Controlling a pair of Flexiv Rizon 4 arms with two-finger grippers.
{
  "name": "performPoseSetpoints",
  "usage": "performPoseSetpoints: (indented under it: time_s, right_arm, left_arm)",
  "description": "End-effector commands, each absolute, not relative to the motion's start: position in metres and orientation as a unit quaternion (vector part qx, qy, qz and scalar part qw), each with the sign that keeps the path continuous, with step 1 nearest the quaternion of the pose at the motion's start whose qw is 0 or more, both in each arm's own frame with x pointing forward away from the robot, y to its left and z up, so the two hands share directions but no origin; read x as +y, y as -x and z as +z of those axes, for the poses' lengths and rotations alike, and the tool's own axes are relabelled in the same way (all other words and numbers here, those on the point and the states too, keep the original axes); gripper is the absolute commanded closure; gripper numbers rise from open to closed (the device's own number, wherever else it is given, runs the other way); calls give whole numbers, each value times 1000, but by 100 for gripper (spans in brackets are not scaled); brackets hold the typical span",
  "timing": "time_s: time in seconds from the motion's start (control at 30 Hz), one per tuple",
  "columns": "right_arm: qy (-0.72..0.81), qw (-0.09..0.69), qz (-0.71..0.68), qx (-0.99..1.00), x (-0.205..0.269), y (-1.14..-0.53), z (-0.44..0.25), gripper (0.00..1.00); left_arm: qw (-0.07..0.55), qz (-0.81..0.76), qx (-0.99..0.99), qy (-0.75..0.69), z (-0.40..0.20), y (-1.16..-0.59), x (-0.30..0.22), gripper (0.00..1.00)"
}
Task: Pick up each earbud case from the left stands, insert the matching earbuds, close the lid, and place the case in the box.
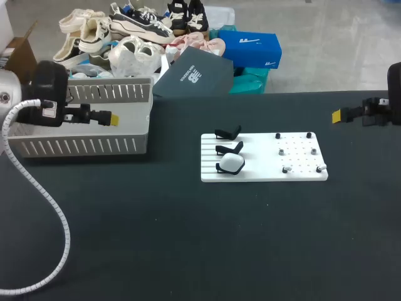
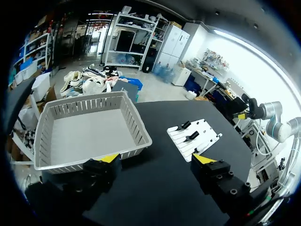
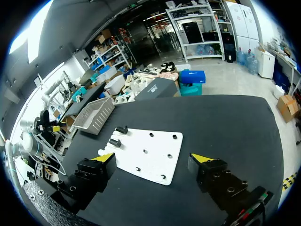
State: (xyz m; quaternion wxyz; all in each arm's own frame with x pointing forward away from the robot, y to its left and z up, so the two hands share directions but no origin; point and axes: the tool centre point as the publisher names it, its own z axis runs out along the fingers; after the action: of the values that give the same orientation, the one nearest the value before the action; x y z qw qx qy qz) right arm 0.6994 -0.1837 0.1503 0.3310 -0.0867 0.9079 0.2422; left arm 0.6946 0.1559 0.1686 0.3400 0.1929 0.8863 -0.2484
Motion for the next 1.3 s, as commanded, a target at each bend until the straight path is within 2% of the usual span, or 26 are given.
performPoseSetpoints:
  time_s: [0.03, 0.43, 0.8, 1.3]
  right_arm:
    - [89, 330, 244, 907, -185, -700, 150, 0]
    - [89, 330, 244, 907, -185, -700, 150, 0]
    - [89, 330, 244, 907, -185, -700, 150, 0]
    - [89, 330, 244, 907, -185, -700, 150, 0]
  left_arm:
    - [356, -304, 835, -290, 182, -694, 153, 0]
    - [385, -311, 727, -476, 195, -694, 110, 0]
    - [376, -328, 662, -559, 172, -704, 72, 0]
    - [316, -372, 606, -628, 133, -708, 26, 0]
